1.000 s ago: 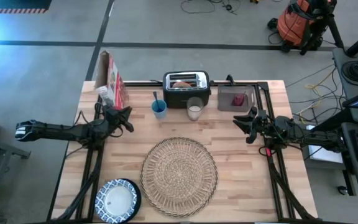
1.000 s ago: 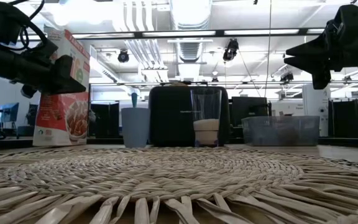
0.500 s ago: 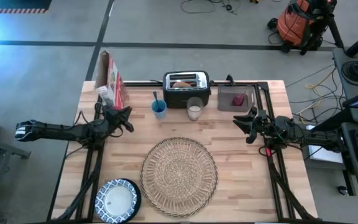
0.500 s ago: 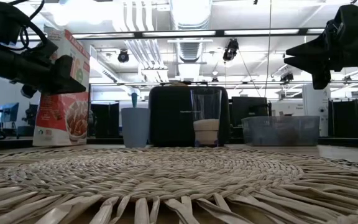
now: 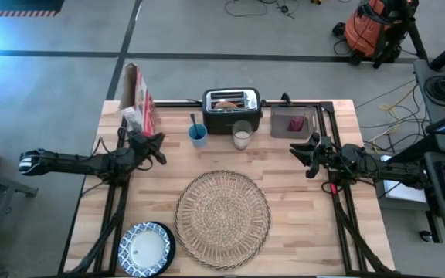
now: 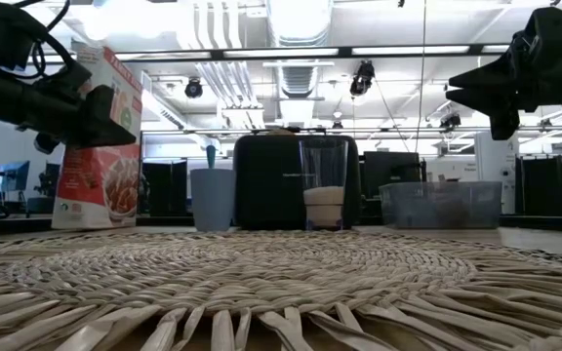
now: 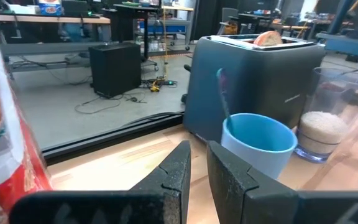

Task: Arrange a breakfast setting
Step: Move the brown mat to the center of the table

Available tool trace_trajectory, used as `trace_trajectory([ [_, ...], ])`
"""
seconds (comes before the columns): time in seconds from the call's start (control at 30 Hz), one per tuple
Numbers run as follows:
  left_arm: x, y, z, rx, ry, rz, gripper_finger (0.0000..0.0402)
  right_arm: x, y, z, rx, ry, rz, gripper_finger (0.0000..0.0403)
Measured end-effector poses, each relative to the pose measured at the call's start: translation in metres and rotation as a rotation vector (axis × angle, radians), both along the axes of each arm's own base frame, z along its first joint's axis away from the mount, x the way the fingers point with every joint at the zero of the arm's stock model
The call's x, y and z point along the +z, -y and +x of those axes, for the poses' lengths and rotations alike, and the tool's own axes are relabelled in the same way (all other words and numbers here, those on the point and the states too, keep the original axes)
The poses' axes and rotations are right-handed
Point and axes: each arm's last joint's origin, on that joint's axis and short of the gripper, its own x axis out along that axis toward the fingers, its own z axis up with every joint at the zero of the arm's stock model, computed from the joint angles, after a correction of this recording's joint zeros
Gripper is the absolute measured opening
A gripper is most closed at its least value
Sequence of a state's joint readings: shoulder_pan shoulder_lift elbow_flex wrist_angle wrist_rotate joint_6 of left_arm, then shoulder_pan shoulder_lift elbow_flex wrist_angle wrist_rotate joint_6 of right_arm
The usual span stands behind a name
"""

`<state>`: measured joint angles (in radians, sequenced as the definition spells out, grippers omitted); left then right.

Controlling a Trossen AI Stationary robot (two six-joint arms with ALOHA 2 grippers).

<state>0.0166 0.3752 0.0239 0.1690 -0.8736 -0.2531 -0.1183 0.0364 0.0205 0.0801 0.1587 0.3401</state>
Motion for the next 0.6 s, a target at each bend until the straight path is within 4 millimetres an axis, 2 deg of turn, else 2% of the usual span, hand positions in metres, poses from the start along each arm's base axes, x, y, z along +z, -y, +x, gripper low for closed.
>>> trace_trajectory([
  [0.17, 0.001, 0.000, 0.001, -0.012, 0.067, -0.044, 0.0036, 0.000, 0.000, 0.000, 0.000, 0.000, 0.000, 0.0112],
  [0.33, 0.006, 0.004, 0.005, -0.197, 0.152, -0.103, 0.0036, 0.000, 0.000, 0.000, 0.000, 0.000, 0.000, 0.0112],
  [0.43, 0.013, 0.007, 0.007, -0.293, 0.203, -0.112, 0.0036, 0.000, 0.000, 0.000, 0.000, 0.000, 0.000, 0.0112],
  [0.6, 0.033, 0.007, 0.010, -0.300, 0.225, -0.148, 0.0036, 0.000, 0.000, 0.000, 0.000, 0.000, 0.000, 0.0112],
])
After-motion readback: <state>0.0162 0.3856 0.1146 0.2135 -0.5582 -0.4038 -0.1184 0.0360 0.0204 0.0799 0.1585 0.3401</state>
